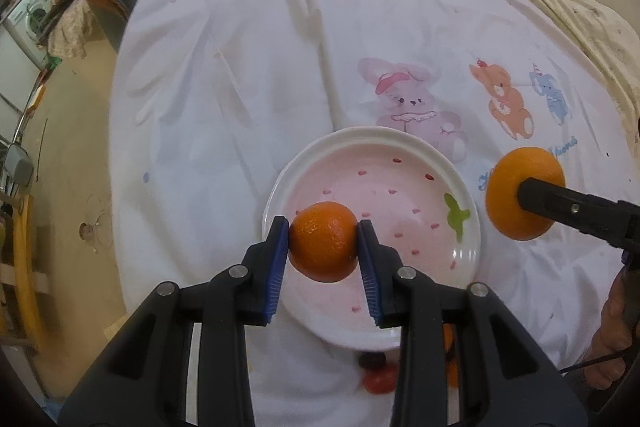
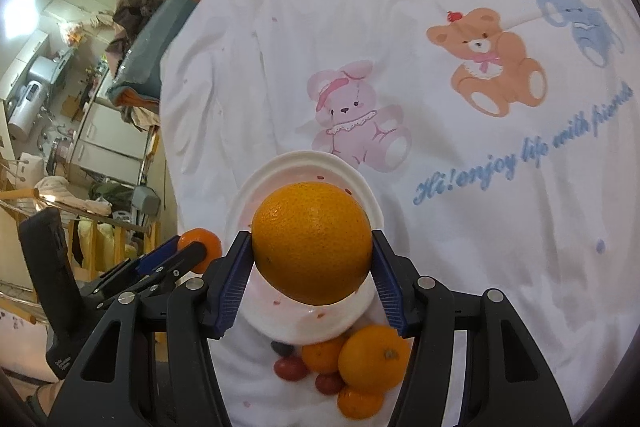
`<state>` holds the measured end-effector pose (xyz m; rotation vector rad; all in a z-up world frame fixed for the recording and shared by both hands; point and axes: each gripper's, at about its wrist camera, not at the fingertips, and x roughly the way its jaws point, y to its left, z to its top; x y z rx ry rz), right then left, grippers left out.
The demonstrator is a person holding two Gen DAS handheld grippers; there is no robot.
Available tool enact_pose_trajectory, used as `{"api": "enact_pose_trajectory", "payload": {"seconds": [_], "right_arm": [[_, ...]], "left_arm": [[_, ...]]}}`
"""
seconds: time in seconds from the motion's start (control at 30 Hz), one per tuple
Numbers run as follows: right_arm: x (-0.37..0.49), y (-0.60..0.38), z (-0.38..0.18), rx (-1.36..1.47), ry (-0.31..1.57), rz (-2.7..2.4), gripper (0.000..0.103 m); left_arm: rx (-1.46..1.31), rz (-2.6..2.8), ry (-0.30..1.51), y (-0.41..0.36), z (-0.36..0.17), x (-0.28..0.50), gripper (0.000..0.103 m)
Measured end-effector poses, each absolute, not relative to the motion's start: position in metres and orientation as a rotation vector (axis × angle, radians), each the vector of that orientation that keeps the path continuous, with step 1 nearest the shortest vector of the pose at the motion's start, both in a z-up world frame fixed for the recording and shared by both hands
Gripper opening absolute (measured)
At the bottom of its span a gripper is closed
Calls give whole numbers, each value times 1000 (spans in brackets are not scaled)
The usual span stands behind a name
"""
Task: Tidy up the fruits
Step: 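Carry the tangerine in the left tool while the right tool carries the orange over the plate, then open the left tool over the plate while the right tool releases the orange beside it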
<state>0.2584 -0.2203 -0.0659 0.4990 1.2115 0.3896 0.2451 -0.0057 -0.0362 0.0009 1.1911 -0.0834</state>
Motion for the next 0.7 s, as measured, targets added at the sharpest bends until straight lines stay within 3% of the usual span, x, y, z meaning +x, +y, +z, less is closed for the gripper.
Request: {"api": "enact_pose_trajectory", "payload": {"seconds": [0.7], "right_arm": [[324, -161, -139, 492, 1414, 440, 63]], "left_arm": [[-44, -59, 1312, 14, -78, 280, 30]]}}
